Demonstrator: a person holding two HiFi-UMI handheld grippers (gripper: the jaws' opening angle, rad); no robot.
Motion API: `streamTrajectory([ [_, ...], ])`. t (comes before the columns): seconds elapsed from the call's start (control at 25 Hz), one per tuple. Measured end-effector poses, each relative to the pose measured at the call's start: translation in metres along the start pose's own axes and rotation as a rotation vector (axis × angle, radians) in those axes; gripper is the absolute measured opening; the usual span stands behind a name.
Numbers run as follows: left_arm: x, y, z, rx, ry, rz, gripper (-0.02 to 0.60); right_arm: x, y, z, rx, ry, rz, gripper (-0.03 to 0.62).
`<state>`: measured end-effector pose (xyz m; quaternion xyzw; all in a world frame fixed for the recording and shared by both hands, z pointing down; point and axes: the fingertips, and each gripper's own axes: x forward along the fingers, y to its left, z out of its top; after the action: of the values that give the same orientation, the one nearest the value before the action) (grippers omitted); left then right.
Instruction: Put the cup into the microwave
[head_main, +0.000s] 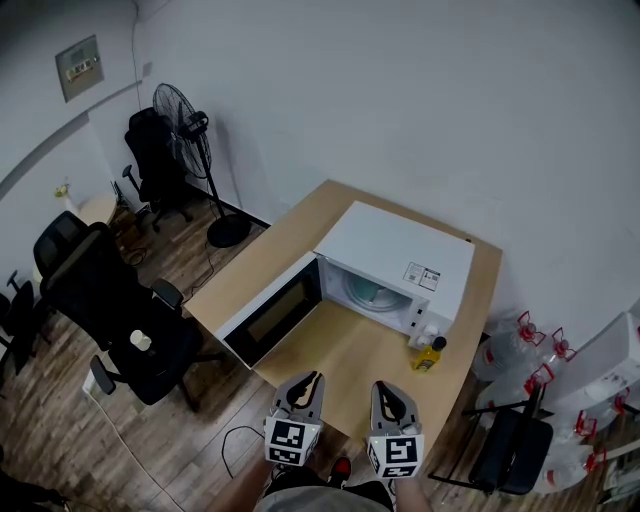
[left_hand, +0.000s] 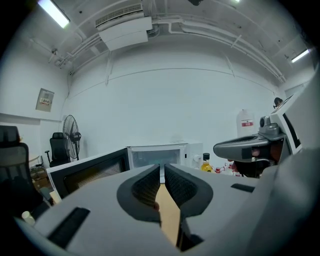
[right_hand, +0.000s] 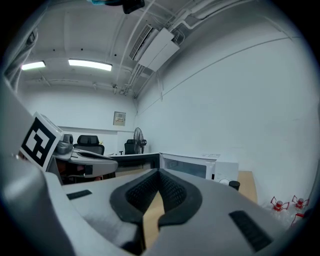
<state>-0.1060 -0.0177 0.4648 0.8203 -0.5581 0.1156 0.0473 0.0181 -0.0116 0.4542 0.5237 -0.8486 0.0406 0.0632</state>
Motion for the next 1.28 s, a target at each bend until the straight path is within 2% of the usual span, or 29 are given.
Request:
streamTrajectory([
  [0.28,-0.012,-0.002,-0.002,0.005,-0.006,0.012,0.023,-0.008,0.007,-0.001,0.002,-0.005,0.009,0.015],
  [1.28,-0.016,-0.011,0.008,0.021,-0.016,-0.004,0.023,-0.015,0.004,0.0,0.009,-0.018,0.001,0.015],
])
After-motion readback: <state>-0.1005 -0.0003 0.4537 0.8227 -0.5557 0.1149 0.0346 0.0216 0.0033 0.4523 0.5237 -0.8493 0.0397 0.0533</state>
